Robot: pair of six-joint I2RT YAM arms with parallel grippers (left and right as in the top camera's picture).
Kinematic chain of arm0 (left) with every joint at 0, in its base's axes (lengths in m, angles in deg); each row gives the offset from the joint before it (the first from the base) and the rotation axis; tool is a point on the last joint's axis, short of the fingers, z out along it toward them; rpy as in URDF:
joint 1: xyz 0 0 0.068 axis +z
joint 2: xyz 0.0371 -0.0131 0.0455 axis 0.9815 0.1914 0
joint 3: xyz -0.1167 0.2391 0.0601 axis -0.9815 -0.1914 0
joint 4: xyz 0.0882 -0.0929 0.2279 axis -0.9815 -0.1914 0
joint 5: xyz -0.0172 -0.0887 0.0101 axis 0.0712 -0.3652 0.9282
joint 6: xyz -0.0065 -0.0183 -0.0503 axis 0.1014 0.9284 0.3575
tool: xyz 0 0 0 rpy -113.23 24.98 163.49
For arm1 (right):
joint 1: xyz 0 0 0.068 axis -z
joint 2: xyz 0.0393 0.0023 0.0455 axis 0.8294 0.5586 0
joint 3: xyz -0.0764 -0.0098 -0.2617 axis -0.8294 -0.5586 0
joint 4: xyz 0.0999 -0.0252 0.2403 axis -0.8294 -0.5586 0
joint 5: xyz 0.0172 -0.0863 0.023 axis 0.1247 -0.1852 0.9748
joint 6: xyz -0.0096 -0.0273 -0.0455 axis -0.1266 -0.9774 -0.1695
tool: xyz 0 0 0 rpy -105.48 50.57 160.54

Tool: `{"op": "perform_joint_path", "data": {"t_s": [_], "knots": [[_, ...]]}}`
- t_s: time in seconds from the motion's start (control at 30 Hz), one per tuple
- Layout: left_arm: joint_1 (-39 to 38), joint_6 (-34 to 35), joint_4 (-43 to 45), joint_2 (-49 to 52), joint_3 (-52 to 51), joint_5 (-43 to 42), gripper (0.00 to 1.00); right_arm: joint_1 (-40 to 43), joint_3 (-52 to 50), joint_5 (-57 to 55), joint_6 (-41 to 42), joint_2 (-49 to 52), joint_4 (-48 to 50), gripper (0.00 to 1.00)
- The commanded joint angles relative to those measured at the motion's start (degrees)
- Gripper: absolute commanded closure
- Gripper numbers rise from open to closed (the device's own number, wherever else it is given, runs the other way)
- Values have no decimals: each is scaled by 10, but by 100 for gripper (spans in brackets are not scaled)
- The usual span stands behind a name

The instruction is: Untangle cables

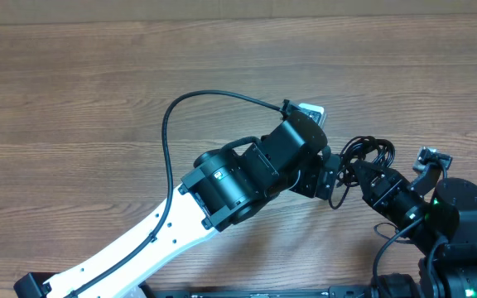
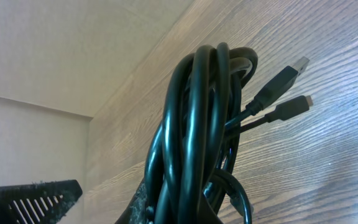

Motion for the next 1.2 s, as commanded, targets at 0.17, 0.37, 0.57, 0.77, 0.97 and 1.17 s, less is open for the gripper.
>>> {"op": "perform_joint_path", "data": {"t_s": [0.17,0.37,0.57,0.77,0.97,1.17], "knots": [[-1,-91,16,15,5,-29,14,2,5,-3,-19,-5,10,96],[-1,-125,16,30,5,-47,26,2,5,1,-19,-5,10,96],[-1,-125,34,56,5,-103,26,2,5,1,-19,-5,10,96],[-1,-125,43,67,5,-123,33,2,5,1,-19,-5,10,96],[-1,-125,43,81,5,-121,36,2,5,1,-19,-5,10,96],[-1,-125,47,101,5,-121,67,2,5,1,-19,-5,10,96]]}}
